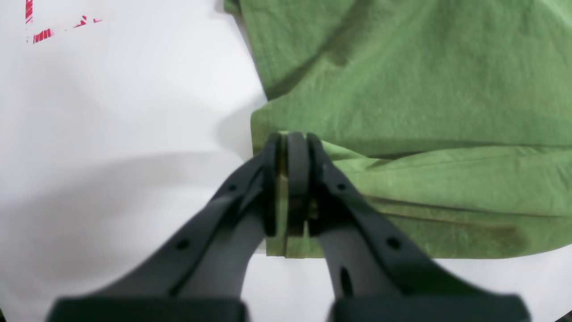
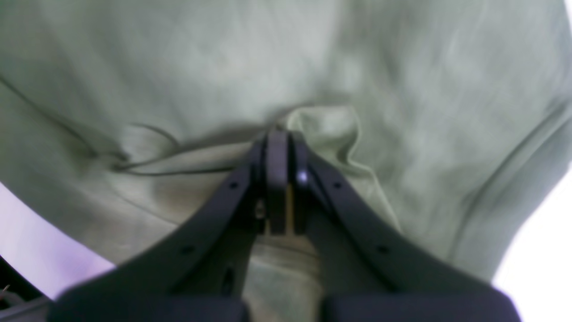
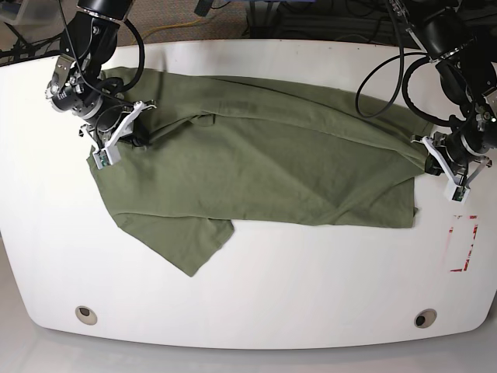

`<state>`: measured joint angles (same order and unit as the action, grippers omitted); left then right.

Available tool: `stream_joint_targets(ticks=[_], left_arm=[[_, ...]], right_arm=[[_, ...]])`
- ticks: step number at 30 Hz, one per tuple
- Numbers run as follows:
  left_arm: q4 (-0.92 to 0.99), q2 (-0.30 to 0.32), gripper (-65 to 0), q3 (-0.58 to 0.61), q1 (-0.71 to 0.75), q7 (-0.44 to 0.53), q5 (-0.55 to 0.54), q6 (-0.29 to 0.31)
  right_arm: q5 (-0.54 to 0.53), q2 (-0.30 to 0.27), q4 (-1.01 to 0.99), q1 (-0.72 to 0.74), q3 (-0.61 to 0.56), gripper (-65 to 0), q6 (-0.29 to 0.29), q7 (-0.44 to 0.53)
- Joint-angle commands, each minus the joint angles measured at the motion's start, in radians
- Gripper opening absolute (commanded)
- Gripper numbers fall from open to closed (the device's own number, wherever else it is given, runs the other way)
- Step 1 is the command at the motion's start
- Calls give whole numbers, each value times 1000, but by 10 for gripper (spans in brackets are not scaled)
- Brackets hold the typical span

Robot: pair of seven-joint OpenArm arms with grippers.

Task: Fold the T-shirt properly
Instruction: 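Adjust the right gripper's pinch on the shirt edge, shifting it slightly, then pull the held shirt edge with both grippers back toward the robot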

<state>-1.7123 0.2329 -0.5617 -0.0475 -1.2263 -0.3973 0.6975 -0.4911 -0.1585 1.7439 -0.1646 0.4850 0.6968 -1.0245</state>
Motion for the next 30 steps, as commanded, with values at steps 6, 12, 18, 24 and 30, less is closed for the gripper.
stream_joint_targets(ticks=[6,12,18,24,30], left_arm=[[-10,10,-650,-8,-56,21,-9,1],[33,10,-650,-8,-59,21,-9,1],[76,15,-650,-7,-59,95,-7,1],[136,16,-649,-2,-64,112,-7,1],[176,16,-649,1,-67,155,16,1]], right_arm=[[-13,-17,54,40,4,-650,1,26],[-10,-19,21,87,1,-650,1,26],[-10,-19,-54,139,-1,-650,1,29],[-10,-19,-114,199,-2,-650,1,31],[-8,-20,-193,250,-2,-650,1,31]])
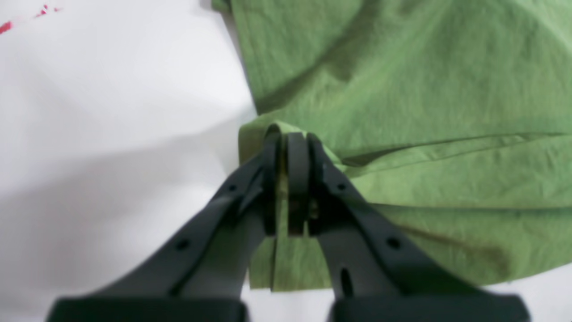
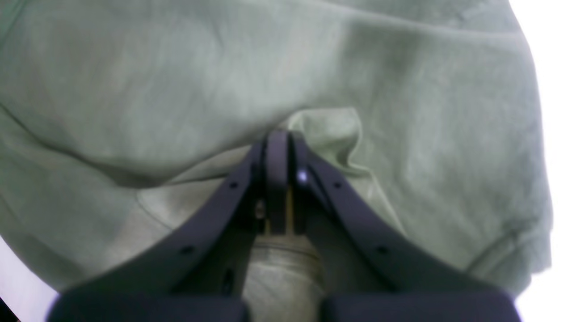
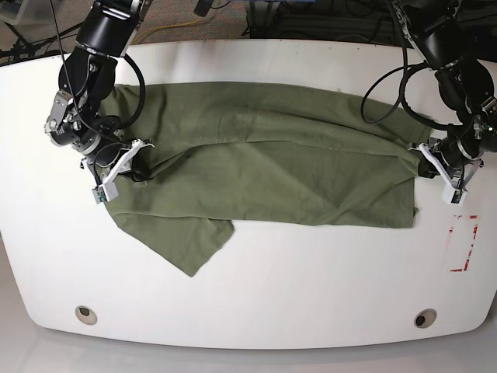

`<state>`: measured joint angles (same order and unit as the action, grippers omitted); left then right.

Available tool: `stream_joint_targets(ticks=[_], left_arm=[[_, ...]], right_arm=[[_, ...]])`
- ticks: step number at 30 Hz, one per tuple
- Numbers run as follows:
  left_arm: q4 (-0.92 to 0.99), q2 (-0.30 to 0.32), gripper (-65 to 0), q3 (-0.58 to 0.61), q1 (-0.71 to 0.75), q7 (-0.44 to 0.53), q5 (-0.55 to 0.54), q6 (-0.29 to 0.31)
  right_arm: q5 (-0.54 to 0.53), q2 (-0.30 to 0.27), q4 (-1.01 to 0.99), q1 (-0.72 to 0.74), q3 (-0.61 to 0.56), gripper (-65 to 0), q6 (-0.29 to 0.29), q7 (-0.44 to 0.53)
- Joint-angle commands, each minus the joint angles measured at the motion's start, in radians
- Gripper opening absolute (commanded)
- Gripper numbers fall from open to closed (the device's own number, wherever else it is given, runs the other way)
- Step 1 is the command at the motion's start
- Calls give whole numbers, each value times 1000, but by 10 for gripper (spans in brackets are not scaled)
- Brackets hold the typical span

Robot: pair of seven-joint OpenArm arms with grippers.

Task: Fold the T-shirt properly
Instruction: 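Pull the held shirt edge with both grippers back toward the robot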

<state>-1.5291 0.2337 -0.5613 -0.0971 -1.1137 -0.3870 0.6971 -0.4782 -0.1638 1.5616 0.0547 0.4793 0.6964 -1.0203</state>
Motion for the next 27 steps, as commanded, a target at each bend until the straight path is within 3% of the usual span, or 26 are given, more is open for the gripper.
stream_joint_targets(ticks=[1,4,7,10,11,14,15,17,27], left_arm=[[-6,16,-647,1,-17,51,29,1],[16,16,-646,1,-26,56,73,1],[51,16,-633,13,-53,56,105,1],[83,34,-512,16,-66,56,122,1],[91,45,-446,16,-66,56,122,1],[83,51,-276,16,-65,56,121,1],[83,51,-206,16,-65,56,121,1],[81,51,-144,16,-65,56,121,1],[-113,53,-139,24,79,53,121,1]], right_arm=[[-21,-15,-26,40,3,-650,2,27],[-21,-33,-54,52,3,-648,2,27],[-21,-41,-77,53,3,-518,2,27],[-21,-56,-69,47,11,-357,2,27],[-24,-67,-51,41,12,-309,2,24],[-26,-85,4,-11,12,-241,2,22],[-23,-87,41,-39,20,-230,2,22],[-23,-85,86,-74,46,-227,2,22],[-23,-78,173,-275,195,-227,2,21]])
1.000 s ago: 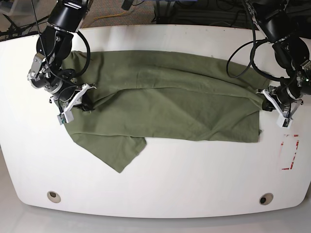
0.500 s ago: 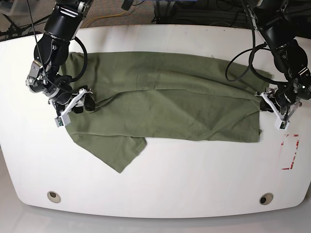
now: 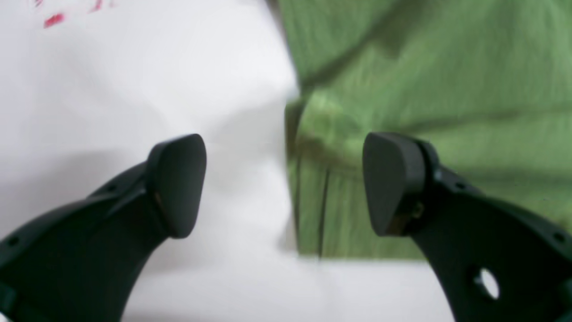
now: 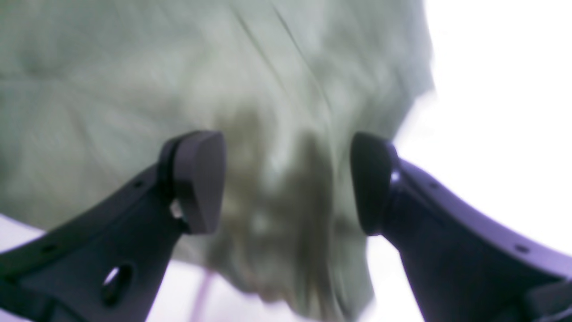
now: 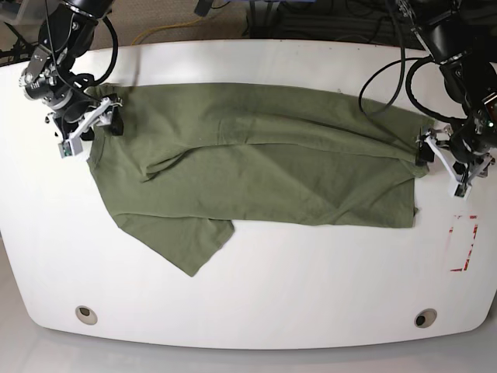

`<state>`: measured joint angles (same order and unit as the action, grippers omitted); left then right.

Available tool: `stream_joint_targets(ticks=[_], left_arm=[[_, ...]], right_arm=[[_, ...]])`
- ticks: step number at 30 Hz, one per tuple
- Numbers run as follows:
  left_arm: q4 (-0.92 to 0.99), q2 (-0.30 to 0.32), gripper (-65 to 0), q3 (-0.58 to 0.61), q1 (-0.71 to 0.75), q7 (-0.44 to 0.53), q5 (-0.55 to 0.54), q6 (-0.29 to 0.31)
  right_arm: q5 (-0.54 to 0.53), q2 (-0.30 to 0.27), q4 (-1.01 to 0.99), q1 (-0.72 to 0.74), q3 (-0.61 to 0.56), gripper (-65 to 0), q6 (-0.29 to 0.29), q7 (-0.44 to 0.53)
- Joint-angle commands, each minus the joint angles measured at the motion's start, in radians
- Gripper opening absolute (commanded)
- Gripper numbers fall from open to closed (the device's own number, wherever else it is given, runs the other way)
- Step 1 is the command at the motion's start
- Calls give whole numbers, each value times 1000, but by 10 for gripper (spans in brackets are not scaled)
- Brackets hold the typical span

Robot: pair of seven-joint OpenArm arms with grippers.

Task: Fold the T-shirt properly
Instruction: 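Pull the held shirt edge with both grippers back toward the robot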

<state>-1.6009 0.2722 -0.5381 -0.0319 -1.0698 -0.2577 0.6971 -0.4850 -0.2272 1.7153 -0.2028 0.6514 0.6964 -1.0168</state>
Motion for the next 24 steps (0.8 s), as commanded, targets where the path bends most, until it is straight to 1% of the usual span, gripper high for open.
stream_joint_targets(ticks=[1,2,5,7,10,14,19,22,24], left_arm=[[-46,14,-139,8,30,10,-7,1],[-51,16,-139,16,43,13,-4,1],[-49,51,-139,46,83,32,-7,1],[-48,55,-139,68,108,84,-1,1],[-46,72,-139,109,166,198,1,1],[-13,78,-139,149,175,268,10,1],[66,74,-139,151,171,296,64,1],[76,77,-139,151,171,296,68,1],[78,78,-151,149,175,296,70,1]], right_arm=[[-17,-13,19,-30,32,-227,2,17],[-17,-13,18,-45,38,-227,2,17],[-17,-11,18,-85,52,-227,2,19],[-16,-11,16,-97,61,-227,2,19],[-14,-11,16,-114,66,-227,2,23],[-14,-11,-14,-111,89,-227,2,23],[-14,-22,-122,-90,92,-228,2,23],[-14,-21,-139,-88,92,-228,2,23],[-14,-13,-139,-88,90,-231,2,23]])
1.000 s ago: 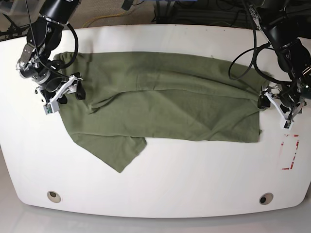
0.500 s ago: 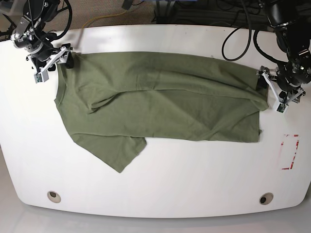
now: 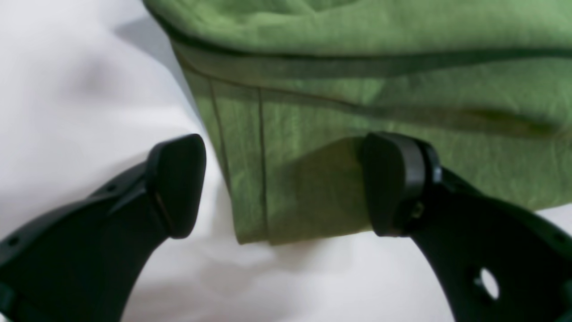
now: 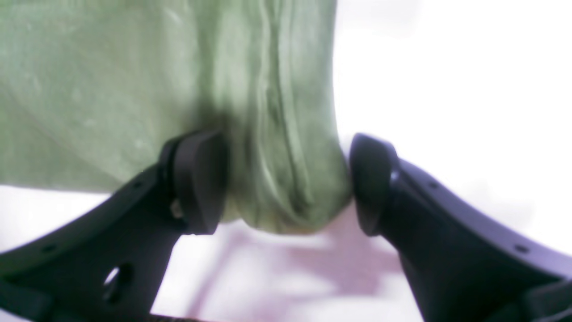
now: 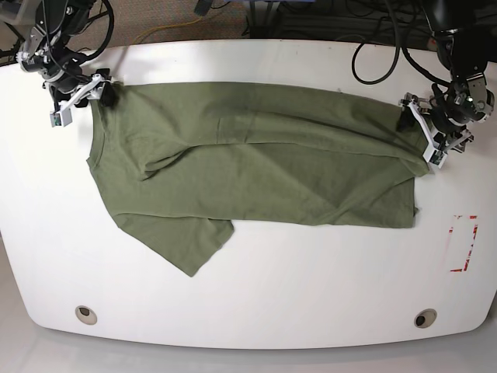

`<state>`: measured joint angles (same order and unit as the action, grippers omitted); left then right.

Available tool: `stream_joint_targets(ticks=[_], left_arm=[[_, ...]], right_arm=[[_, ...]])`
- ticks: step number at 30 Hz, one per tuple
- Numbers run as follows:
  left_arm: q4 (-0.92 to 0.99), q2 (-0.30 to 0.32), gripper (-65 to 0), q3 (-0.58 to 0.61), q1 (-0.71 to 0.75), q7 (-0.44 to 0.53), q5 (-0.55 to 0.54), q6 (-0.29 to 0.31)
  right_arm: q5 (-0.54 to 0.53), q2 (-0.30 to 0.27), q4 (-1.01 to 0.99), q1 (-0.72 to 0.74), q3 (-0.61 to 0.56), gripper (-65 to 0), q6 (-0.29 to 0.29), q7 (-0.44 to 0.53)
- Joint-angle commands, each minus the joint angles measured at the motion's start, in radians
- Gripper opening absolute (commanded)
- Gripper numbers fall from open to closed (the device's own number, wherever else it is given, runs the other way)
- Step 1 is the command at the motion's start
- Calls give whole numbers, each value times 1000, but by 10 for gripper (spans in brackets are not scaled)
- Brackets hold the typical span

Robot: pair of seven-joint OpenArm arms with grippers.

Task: Fold the T-shirt properly
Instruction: 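Pull the held shirt edge with both grippers back toward the robot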

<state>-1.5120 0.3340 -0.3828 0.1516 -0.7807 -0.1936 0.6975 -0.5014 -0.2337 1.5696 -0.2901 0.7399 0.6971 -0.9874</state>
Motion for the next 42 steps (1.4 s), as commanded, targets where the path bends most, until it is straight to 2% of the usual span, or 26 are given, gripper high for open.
stream_joint_targets(ticks=[1,3,7,8,10,14,27,32,37,42], left_arm=[[-12,17,-178,-6,-5,7,6,1],[-11,17,-275,-6,-5,7,7,1],[-9,17,-514,-6,-4,2,7,1],[-14,17,-554,-6,-2,-4,7,1],[-23,17,-607,-11,7,-55,7,1],[-86,17,-607,-17,41,-116,6,1],[-252,14,-600,-51,276,-116,4,1],[-256,10,-492,-72,299,-116,1,1],[-256,10,-447,-123,306,-116,6,1],[-253,15,-414,-160,308,-118,6,1]], right_arm=[[2,-6,7,-1,0,-243,1,-6],[2,-3,7,-1,0,-328,1,-6],[2,12,10,-1,-1,-606,1,-6],[2,12,13,-1,-1,-650,1,-6],[0,12,15,-2,-1,-650,1,-8],[-1,-5,16,-13,4,-650,1,-8],[-7,-22,125,-125,4,-650,1,-12],[-1,-22,125,-131,4,-647,1,-12],[-3,-23,127,-131,4,-520,1,-12],[-3,-45,127,-131,5,-498,1,-12]])
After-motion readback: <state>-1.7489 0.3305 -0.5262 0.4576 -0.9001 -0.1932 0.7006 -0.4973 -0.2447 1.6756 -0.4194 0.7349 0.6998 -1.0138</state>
